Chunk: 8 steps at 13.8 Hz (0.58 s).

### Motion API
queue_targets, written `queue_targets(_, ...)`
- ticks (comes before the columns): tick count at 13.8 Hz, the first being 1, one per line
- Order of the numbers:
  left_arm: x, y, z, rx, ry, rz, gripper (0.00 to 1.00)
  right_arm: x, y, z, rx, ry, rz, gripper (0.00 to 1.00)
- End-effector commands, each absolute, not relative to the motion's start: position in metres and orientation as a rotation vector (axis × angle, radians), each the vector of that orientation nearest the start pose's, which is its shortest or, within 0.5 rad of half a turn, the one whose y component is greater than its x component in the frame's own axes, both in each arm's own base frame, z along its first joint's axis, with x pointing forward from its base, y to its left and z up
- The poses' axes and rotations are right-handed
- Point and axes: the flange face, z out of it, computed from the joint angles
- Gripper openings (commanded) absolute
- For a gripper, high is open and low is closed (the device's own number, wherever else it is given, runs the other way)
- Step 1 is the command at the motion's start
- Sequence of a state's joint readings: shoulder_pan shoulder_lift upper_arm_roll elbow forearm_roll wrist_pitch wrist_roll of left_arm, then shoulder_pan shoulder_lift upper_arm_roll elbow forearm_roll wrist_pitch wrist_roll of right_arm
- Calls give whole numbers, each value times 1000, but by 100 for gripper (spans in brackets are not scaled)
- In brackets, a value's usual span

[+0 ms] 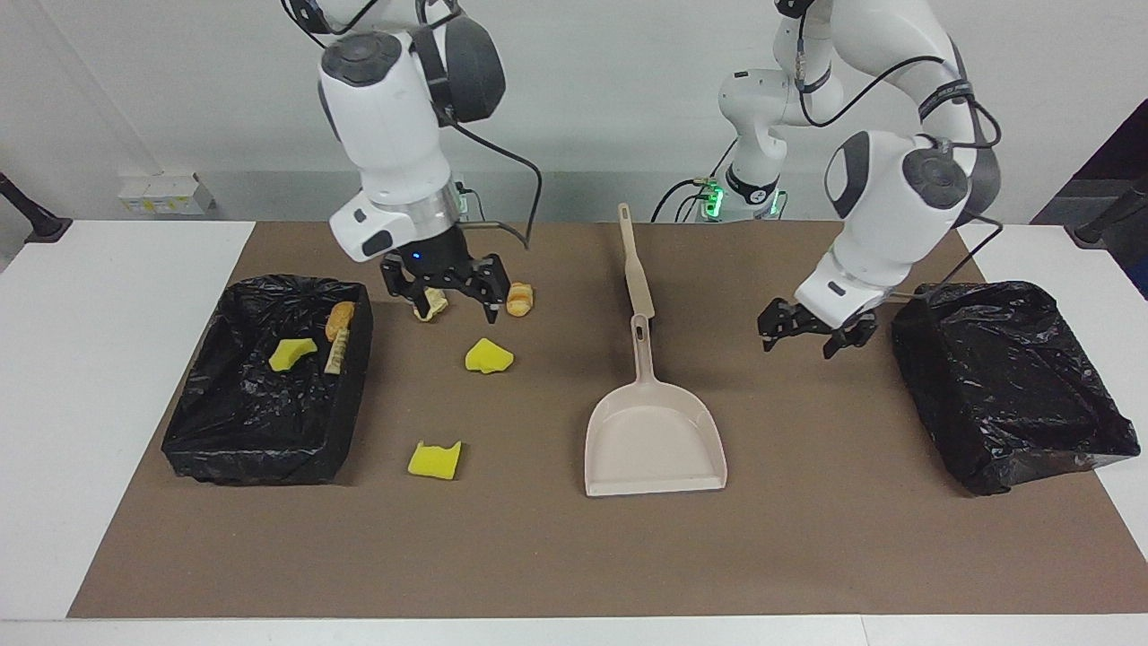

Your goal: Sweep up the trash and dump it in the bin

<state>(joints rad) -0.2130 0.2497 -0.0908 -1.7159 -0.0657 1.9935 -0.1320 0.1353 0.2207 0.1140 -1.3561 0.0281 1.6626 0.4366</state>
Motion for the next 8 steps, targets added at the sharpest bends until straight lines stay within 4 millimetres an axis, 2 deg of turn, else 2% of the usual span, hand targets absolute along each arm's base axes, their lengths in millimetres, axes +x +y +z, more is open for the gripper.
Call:
queue_targets(1,586,-232,426,-3236,168,-72,100,582,108,634,-3082,245,-62,100)
queue_targets(4,568,-291,423,-3269,30,-141,100,563,73,655,-3147,226,-52,100)
queue_targets(5,550,-321,408,-3264,85,-109,100,555,67,660,-3152,220,-41,100)
queue_targets(6,540,-336,394,-3253,123,-87,100,546,65,662,-3156,212,-37,100)
queue_targets(8,531,-344,383,-3244,116,-66,100,542,61,657,-3160,215,-25,100)
